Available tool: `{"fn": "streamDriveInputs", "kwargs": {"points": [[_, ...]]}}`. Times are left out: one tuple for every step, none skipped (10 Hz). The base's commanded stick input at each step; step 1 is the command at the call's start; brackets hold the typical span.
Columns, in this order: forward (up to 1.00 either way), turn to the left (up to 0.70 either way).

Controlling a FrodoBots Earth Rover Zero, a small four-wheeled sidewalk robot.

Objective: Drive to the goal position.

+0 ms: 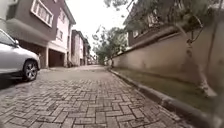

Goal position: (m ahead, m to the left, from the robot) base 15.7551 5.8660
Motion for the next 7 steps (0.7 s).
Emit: {"fn": "streamDriveInputs", "kwargs": {"points": [[0.70, 0.00], [0.70, 0.00], [0.70, 0.00], [0.70, 0.00], [0.70, 0.00], [0.70, 0.00], [0.70, 0.00]]}}
